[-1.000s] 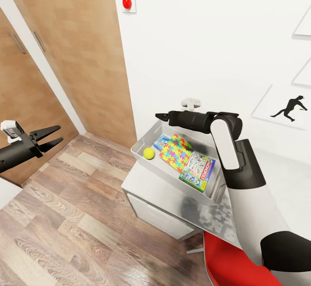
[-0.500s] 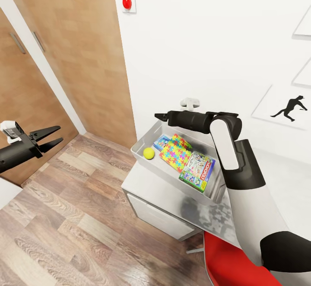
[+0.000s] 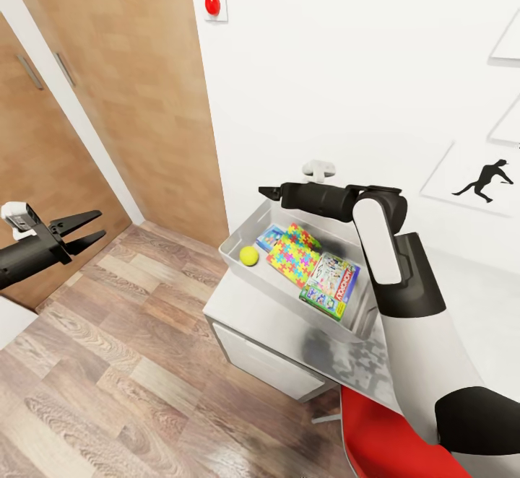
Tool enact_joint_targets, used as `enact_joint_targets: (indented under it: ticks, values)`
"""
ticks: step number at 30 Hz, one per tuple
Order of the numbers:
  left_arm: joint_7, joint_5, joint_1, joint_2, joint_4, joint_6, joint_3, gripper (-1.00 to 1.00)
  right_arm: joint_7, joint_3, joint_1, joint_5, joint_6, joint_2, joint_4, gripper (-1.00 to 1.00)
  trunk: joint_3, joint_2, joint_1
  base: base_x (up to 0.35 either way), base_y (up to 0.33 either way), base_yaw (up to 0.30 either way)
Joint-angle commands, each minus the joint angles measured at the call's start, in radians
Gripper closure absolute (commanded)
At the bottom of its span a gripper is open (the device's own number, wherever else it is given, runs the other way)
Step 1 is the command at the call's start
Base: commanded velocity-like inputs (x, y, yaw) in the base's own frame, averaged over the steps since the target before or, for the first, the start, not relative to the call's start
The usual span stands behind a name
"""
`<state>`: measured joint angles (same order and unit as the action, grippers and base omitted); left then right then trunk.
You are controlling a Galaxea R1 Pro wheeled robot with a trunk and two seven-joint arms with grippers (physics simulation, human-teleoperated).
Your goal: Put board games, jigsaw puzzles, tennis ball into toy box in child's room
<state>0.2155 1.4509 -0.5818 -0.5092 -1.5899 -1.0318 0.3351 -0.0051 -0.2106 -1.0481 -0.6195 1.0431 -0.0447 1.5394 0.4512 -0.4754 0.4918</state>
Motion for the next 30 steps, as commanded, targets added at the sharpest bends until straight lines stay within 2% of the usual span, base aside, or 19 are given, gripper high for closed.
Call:
enact_joint_targets:
  ticks: [1, 14, 30]
  values:
    - [0.01, -0.01, -0.001, 0.0, 0.0, -0.004, 0.001, -1.0, -0.001, 0.0, -0.001, 0.0, 0.004, 0.0, 0.0, -1.0, 0.001, -0.002, 0.0, -0.061, 0.0, 0.0]
    - [0.012, -0.01, -0.001, 0.001, -0.002, -0.004, 0.0, -1.0, -0.003, 0.0, 0.0, 0.0, 0.004, -0.003, 0.026, -1.0, 0.0, -0.002, 0.0, -0.131, -0.017, -0.013]
    - [0.013, -0.009, -0.001, 0.001, -0.002, -0.005, -0.002, -1.0, -0.007, -0.001, 0.0, 0.0, 0.004, -0.006, 0.057, -1.0, -0.017, -0.002, 0.0, -0.028, -0.005, -0.039]
